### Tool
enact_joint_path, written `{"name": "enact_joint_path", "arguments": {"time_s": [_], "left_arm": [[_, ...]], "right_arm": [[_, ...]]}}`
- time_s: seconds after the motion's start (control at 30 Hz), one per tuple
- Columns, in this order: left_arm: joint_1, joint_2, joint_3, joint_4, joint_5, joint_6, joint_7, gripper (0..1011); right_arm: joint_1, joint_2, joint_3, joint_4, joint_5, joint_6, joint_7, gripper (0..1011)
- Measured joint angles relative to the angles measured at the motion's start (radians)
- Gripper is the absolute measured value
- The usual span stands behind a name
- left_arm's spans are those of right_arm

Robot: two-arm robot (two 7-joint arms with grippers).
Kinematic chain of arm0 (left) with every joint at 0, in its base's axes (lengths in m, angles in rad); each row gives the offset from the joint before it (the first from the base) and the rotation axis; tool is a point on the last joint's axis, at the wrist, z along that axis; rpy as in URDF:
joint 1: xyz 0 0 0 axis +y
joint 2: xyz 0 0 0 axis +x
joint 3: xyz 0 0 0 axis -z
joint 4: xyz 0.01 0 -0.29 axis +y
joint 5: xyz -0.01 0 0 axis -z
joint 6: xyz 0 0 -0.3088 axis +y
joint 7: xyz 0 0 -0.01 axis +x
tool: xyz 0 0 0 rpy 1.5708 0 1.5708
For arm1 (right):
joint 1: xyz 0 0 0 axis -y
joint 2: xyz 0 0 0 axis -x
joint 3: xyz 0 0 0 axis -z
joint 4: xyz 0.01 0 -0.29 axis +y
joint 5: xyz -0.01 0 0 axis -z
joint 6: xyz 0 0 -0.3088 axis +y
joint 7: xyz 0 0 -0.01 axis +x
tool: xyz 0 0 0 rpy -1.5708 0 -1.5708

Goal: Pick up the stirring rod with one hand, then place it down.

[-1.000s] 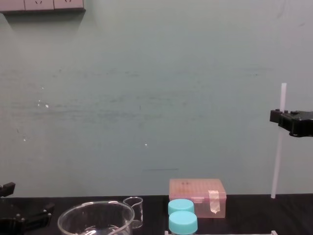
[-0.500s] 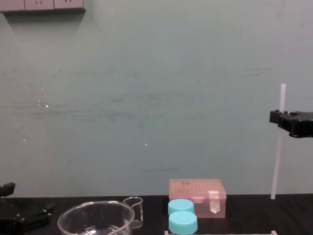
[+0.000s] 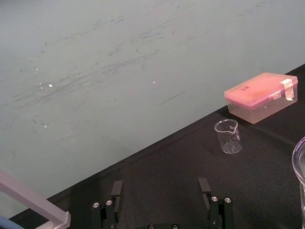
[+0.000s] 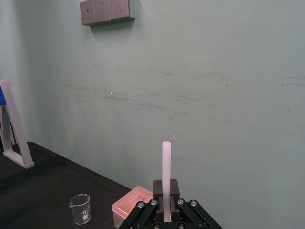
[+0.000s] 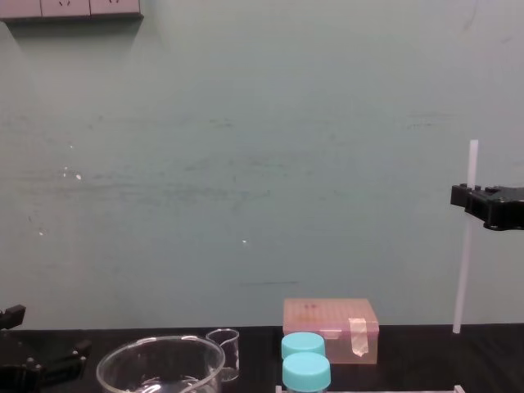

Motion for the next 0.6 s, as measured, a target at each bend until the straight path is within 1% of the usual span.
{"name": "enact_joint_path", "arguments": {"time_s": [0.6], "left_arm": [[0.0, 0.0, 0.0, 0.0, 0.0, 0.0, 0.0, 1005]], "right_arm": [[0.0, 0.0, 0.0, 0.0, 0.001, 0.0, 0.0, 72]]}}
